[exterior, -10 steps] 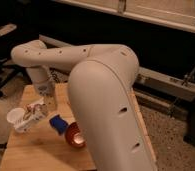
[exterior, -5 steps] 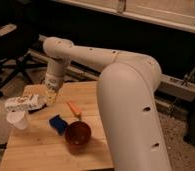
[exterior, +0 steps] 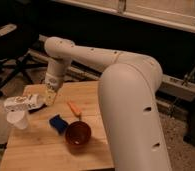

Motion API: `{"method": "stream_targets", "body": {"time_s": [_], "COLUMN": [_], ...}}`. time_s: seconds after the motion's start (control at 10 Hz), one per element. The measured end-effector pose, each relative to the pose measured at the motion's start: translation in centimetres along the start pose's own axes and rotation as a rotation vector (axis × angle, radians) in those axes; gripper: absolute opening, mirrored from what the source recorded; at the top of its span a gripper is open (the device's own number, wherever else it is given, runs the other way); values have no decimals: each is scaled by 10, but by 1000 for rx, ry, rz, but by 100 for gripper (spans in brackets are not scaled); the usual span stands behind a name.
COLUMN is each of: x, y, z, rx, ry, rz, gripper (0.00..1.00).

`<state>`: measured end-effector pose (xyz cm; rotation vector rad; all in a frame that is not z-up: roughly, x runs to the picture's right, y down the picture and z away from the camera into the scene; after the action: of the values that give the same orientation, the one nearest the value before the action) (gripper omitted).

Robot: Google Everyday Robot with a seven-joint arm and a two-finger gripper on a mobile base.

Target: Stand the bottle upright

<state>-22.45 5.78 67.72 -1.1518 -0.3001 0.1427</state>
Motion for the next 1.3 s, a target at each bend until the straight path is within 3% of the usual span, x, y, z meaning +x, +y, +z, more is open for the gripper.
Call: {"method": "stream_targets", "body": {"time_s": [0.3,0.5,0.7,1.0,1.3], "x": [-1,-11,-20,-4,21], "y": [-2,-15,-39,-57,-60], "z": [-1,-9,-24,-38,-44], "rx": [-7,-7,-33,-89,-126], "ry": [-18,-125,-348,-624,-885], "rz": [15,110,339,627,809], "gripper": [12,12,12,12,12]}}
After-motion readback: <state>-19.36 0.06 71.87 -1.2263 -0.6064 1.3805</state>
